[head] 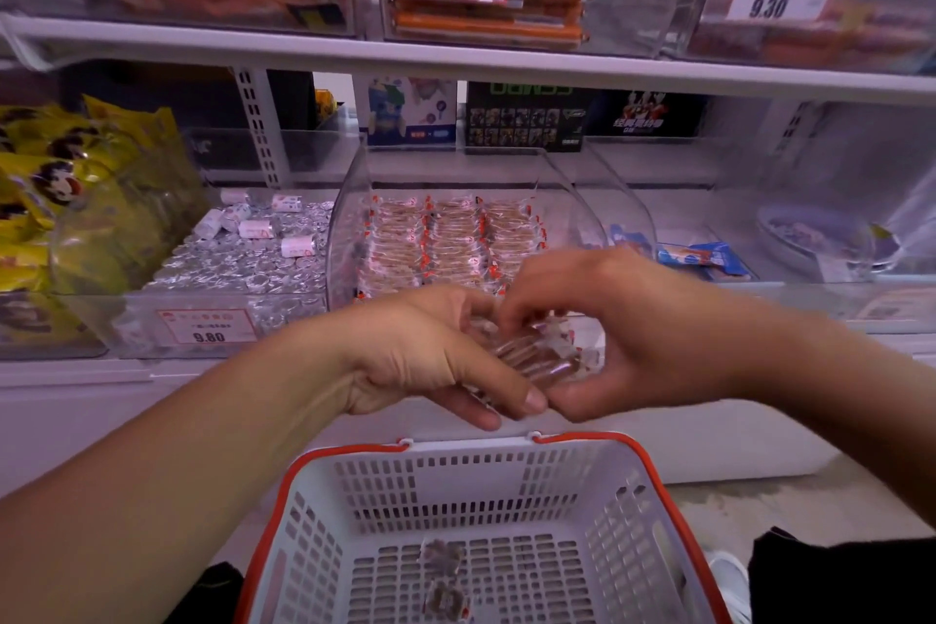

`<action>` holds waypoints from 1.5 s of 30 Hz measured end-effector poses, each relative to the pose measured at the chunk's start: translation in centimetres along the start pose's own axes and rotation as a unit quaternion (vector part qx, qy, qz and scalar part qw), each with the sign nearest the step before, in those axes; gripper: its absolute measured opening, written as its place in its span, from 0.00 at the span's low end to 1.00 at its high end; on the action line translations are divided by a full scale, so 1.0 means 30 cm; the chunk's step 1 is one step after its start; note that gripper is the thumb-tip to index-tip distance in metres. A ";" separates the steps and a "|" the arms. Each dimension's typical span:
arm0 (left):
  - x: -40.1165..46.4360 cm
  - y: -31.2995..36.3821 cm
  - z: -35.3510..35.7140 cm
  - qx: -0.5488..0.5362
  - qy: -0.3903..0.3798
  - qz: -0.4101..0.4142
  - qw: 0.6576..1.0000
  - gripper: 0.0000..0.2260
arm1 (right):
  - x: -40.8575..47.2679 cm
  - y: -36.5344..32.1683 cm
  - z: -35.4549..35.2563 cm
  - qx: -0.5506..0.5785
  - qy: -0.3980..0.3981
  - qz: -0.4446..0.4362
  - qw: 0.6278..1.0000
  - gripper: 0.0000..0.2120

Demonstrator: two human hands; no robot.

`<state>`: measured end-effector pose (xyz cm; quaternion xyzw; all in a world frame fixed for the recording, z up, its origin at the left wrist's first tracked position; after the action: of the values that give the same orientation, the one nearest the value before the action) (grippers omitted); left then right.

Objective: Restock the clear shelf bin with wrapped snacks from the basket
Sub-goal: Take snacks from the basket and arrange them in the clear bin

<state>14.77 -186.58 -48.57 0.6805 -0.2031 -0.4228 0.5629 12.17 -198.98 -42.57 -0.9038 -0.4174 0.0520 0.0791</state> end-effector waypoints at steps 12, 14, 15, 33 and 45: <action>0.064 0.013 -0.285 -0.088 0.240 0.115 0.960 0.15 | 0.147 0.342 -0.068 0.004 -0.066 0.176 0.982 0.09; 0.082 0.000 -0.276 -0.065 0.253 0.111 0.959 0.12 | 0.171 0.361 -0.041 -0.033 -0.090 0.183 0.978 0.12; 0.086 -0.003 -0.271 -0.052 0.255 0.111 0.959 0.12 | 0.182 0.367 -0.026 -0.047 -0.105 0.185 0.976 0.13; 0.083 -0.019 -0.258 0.035 0.271 0.139 0.952 0.05 | 0.235 0.369 0.061 -0.098 -0.076 0.224 0.967 0.17; -0.075 -0.038 -0.092 0.533 0.290 0.435 0.665 0.08 | 0.075 0.139 0.039 -0.169 0.088 0.088 0.978 0.06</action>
<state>15.51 -182.92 -48.85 0.7871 -0.4934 0.2690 0.2543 16.56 -199.82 -44.57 -0.9383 -0.3305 -0.0926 -0.0435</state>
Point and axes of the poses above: each hand's wrist, its own x-axis towards the middle knuckle, its own z-axis out of the palm, y = z × x, the point moved 5 cm from there along x, towards the middle knuckle, and after that the axes turned 10 degrees about -y, right-handed, at the moved point
